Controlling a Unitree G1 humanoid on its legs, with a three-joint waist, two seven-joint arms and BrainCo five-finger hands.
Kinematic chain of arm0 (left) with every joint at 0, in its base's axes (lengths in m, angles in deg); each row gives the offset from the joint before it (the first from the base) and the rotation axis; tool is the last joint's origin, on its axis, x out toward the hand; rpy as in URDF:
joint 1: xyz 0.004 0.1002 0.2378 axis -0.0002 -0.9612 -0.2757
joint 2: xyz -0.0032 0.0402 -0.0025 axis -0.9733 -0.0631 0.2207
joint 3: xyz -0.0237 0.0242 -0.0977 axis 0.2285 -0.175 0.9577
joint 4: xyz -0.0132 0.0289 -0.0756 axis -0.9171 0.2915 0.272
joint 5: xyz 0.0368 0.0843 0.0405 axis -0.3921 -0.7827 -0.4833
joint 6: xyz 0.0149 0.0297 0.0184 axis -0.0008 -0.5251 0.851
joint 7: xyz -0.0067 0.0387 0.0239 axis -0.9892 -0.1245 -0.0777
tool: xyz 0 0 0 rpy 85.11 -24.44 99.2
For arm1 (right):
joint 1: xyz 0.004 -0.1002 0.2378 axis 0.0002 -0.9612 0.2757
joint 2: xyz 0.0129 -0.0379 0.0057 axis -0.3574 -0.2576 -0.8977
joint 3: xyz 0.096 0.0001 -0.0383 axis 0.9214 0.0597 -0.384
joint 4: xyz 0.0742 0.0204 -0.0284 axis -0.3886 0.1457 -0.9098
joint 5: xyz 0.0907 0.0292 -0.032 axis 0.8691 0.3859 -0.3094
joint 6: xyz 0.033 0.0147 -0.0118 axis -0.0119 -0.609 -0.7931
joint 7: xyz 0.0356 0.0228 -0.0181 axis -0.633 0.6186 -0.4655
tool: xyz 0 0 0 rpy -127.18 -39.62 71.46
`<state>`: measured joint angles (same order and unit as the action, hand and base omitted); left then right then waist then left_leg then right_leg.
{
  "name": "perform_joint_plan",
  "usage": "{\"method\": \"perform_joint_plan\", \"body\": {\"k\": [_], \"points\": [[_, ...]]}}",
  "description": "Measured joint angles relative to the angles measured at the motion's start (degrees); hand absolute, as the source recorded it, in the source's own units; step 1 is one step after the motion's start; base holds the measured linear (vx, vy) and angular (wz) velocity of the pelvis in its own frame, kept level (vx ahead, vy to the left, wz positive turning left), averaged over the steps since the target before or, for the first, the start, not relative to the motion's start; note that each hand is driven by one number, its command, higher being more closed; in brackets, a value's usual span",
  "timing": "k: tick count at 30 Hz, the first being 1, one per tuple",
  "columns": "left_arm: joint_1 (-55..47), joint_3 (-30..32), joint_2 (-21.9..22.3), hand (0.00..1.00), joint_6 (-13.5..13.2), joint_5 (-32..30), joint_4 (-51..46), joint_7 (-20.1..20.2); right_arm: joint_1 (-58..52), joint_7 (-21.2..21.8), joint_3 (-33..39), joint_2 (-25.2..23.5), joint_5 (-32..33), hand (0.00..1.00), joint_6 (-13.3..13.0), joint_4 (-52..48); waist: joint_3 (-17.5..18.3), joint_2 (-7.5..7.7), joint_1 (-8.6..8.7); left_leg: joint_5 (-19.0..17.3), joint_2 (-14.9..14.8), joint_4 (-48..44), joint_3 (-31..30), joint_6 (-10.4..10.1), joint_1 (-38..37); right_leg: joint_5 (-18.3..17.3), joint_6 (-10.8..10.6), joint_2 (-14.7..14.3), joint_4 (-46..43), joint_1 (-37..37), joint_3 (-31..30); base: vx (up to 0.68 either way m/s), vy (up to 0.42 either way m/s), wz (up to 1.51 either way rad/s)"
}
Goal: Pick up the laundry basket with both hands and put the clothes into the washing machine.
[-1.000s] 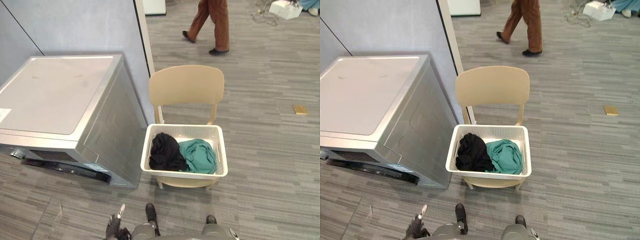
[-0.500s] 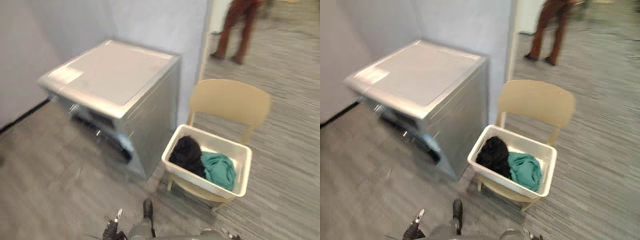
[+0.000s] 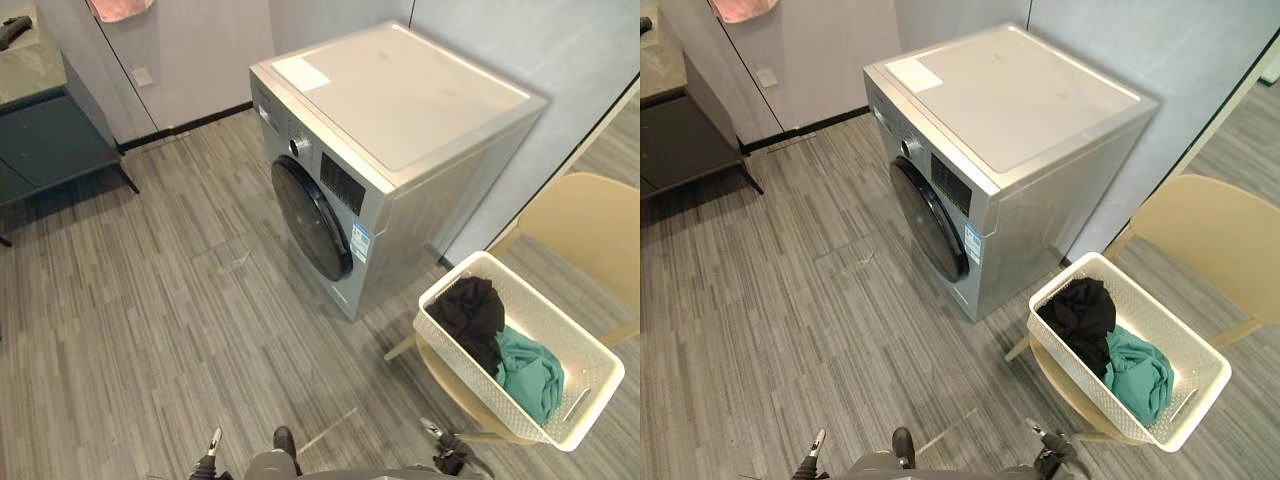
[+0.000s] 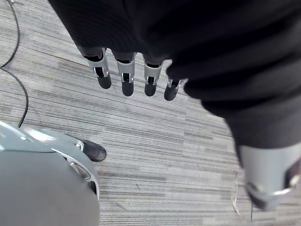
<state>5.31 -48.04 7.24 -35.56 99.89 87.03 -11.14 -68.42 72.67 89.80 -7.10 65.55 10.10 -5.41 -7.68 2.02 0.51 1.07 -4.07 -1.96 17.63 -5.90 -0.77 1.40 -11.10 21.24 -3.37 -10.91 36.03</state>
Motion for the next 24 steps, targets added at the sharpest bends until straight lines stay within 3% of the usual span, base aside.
{"method": "perform_joint_plan", "body": {"k": [4,5,6,7,8,9,10,11,13,16,18,19,21,22,24], "points": [[2.00,-4.53,-0.15,0.00,-0.85,0.11,-0.17,0.30,2.49,0.01,-2.89,1.48,-0.04,0.00,-0.04,-0.15,-0.02,-0.66,-0.07,-1.46,1.83,-0.99,0.12,2.33,1.08,0.15,-1.27,2.36,-1.79,1.97,-0.07,-0.07,0.055,-0.08],[3.03,-7.55,0.48,0.00,-0.89,-0.06,-0.14,0.46,2.82,0.00,-2.82,3.00,-0.03,0.00,0.00,-0.24,-0.41,-1.11,0.47,-3.35,4.50,-1.68,-0.45,4.52,2.55,-1.72,-1.01,6.07,-5.78,3.45,0.15,-0.08,0.086,0.30],[3.31,-8.28,0.72,0.00,-0.88,-0.22,-0.14,0.48,2.36,-0.08,-2.63,3.94,-0.02,0.00,0.03,-0.22,-0.79,-1.55,0.84,-3.80,5.19,-1.82,-1.13,5.16,2.70,-2.43,0.42,7.33,-8.19,3.59,0.08,-0.11,0.109,0.57],[3.22,-9.28,0.93,0.00,-0.89,-0.60,-0.10,0.46,1.30,-0.06,-2.21,5.05,-0.01,0.00,0.11,-0.20,-1.04,-2.18,1.70,-4.16,5.82,-2.10,-2.29,5.72,2.55,-3.40,5.50,9.06,-13.13,4.34,-0.60,-0.07,0.093,0.61],[2.89,-10.15,0.99,0.00,-0.91,-1.29,-0.19,0.47,0.57,-0.03,-2.08,5.88,-0.02,0.00,-0.58,-1.29,-1.56,-3.31,2.25,-4.32,6.00,-1.93,-3.21,5.99,1.98,-3.54,14.94,9.46,-19.66,7.27,-5.20,-0.05,0.146,0.59],[2.93,-10.35,0.71,0.00,-0.89,-1.78,-0.21,0.48,0.58,0.02,-2.03,6.12,0.03,0.00,-0.59,-2.30,-1.97,-3.99,2.35,-4.37,4.98,-1.78,-3.62,6.07,1.27,-3.64,16.52,7.83,-24.54,11.08,-12.91,0.03,0.097,0.27],[3.05,-10.11,-0.47,0.00,-0.80,-2.85,-0.25,0.44,0.95,0.14,-1.92,5.43,0.05,0.00,-0.39,-2.43,-2.41,-3.69,1.77,-4.51,3.40,-1.47,-3.81,6.51,0.49,-7.89,11.65,1.82,-30.93,16.02,-23.11,0.03,0.060,0.03],[2.86,-10.10,-1.37,0.00,-0.74,-3.37,-0.19,0.46,1.16,0.22,-2.08,4.51,0.06,0.00,-0.28,-2.41,-2.77,-3.16,1.64,-4.45,2.94,-0.89,-3.86,6.61,0.28,-9.75,10.99,-1.09,-33.69,18.24,-25.40,0.04,-0.033,-0.08],[3.15,-9.13,-3.16,0.00,-0.25,-4.24,-0.32,0.55,0.91,1.25,-2.41,1.15,0.82,0.00,-0.51,-2.78,-3.73,0.08,1.75,-4.42,2.20,2.05,-3.61,6.66,-1.74,-15.21,10.52,-9.55,-36.92,23.49,-25.32,0.04,-0.055,0.04],[6.53,-8.28,-0.11,0.00,-0.03,-6.81,-0.35,0.63,-0.81,1.20,-1.44,0.65,3.34,0.00,-0.34,-3.54,-4.35,0.13,2.14,-4.45,2.03,3.09,-3.26,6.61,-4.02,-15.13,10.37,-13.34,-28.67,25.31,-21.00,0.11,-0.096,0.24],[8.20,-6.17,0.98,0.00,0.00,-7.43,-1.25,0.99,-0.81,1.20,-1.14,0.59,3.26,0.00,-0.31,-3.67,-4.16,0.09,2.43,-4.56,2.09,2.93,-3.27,6.40,-4.28,-13.13,11.41,-13.55,-21.30,24.69,-20.64,0.17,-0.120,0.34],[8.86,-5.08,2.21,0.00,-0.02,-7.85,-1.76,1.25,-1.09,1.21,-0.65,0.55,3.20,0.00,-0.28,-3.65,-3.74,0.22,2.39,-5.11,1.75,2.87,-3.46,5.54,-4.83,-11.44,13.55,-14.18,-20.56,23.82,-20.63,0.31,-0.186,0.35],[8.94,-3.92,4.79,0.00,0.00,-8.03,-2.38,1.68,-1.67,1.17,-0.46,0.85,2.83,0.00,-0.30,-3.69,-2.42,-1.62,2.07,-6.18,-0.53,1.04,-3.13,3.08,-5.74,-10.70,13.21,-16.09,-18.23,21.71,-19.38,0.38,-0.164,0.14],[8.15,-3.94,6.39,0.00,0.03,-8.09,-2.68,1.80,-1.62,1.12,-0.49,1.20,2.42,0.00,-0.32,-3.81,-1.70,-2.82,2.01,-8.14,-3.04,-4.56,-3.04,0.52,-4.52,-10.38,13.59,-17.59,-16.21,19.31,-18.05,0.41,-0.165,0.19],[7.90,-5.07,7.42,0.00,0.08,-7.88,-4.84,1.93,-2.26,1.11,-1.12,0.94,2.28,0.00,-0.31,-5.08,-1.50,-3.07,1.99,-11.87,-7.08,-20.50,-3.44,-0.75,0.99,-10.90,13.73,-19.55,-13.22,14.99,-16.44,0.41,-0.179,0.29]]}}
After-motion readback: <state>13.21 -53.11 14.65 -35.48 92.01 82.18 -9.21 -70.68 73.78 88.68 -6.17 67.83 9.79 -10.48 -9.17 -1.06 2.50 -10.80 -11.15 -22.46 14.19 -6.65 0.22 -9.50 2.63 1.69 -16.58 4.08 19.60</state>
